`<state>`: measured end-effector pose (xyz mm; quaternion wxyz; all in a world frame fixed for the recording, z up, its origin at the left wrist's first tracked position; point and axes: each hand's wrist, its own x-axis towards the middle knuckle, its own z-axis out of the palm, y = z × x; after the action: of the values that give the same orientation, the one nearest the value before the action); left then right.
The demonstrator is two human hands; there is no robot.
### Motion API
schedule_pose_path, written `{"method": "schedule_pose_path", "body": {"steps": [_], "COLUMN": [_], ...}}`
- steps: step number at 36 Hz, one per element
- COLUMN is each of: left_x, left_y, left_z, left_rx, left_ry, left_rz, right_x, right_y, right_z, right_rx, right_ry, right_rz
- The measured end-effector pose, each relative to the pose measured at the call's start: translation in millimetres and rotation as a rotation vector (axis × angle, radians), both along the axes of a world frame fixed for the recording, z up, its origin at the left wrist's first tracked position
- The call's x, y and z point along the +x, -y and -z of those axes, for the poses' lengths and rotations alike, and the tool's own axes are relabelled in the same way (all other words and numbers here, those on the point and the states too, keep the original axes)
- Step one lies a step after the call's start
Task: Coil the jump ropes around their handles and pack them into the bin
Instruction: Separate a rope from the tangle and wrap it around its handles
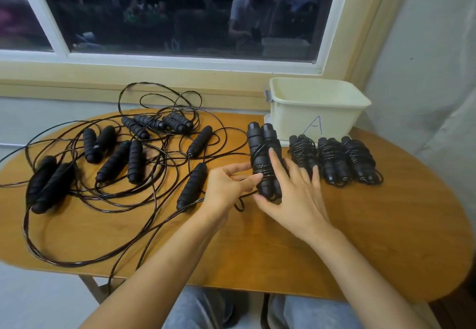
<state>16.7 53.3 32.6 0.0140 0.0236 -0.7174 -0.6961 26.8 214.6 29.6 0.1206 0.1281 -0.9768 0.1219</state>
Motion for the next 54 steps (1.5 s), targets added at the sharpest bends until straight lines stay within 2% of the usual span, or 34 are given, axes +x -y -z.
{"method": "schedule_pose_path", "body": {"steps": [5,12,17,21,27,29,32,33,38,40,46,51,52,54], "left_x": [5,8,9,9,9,8,-2,-5,-19,-22,-36,-46,-45,-35], "left_y": [-5,-4,8,21,35,43,64,71,107,127,175,151,139,108], "left_z": [-3,-7,9,30,42,35,22,17,-14,-19,-15,-7,-5,-6], "left_rx": [-0.023,-0.200,-0.378,-0.685,-0.753,-0.918,-1.249,-1.338,-1.562,-1.606,-1.712,-1.883,-1.845,-1.598], "left_ry": [-0.031,-0.145,-0.173,-0.169,-0.209,-0.351,-0.806,-0.885,-1.013,-1.010,-0.778,-0.204,-0.159,-0.196], "left_rz": [0.015,0.171,0.333,0.369,0.379,0.296,0.174,0.184,0.241,0.193,0.149,0.134,0.136,0.147], "right_x": [2,-2,-5,-10,-16,-17,-16,-15,-11,-13,-15,-16,-17,-18], "right_y": [8,0,-11,-22,-37,-42,-47,-48,-43,-49,-55,-30,-26,-20], "right_z": [7,13,8,7,3,2,5,5,9,11,18,17,18,19], "right_rx": [0.008,0.030,0.009,-0.038,-0.067,-0.033,0.074,0.111,0.175,0.178,0.228,0.219,0.217,0.219], "right_ry": [-0.078,-0.206,-0.086,-0.031,-0.016,-0.010,-0.008,-0.012,-0.061,-0.052,-0.074,0.009,0.016,0.022], "right_rz": [0.074,0.059,0.104,0.154,0.186,0.185,0.162,0.150,0.124,0.166,0.184,0.179,0.178,0.171]}}
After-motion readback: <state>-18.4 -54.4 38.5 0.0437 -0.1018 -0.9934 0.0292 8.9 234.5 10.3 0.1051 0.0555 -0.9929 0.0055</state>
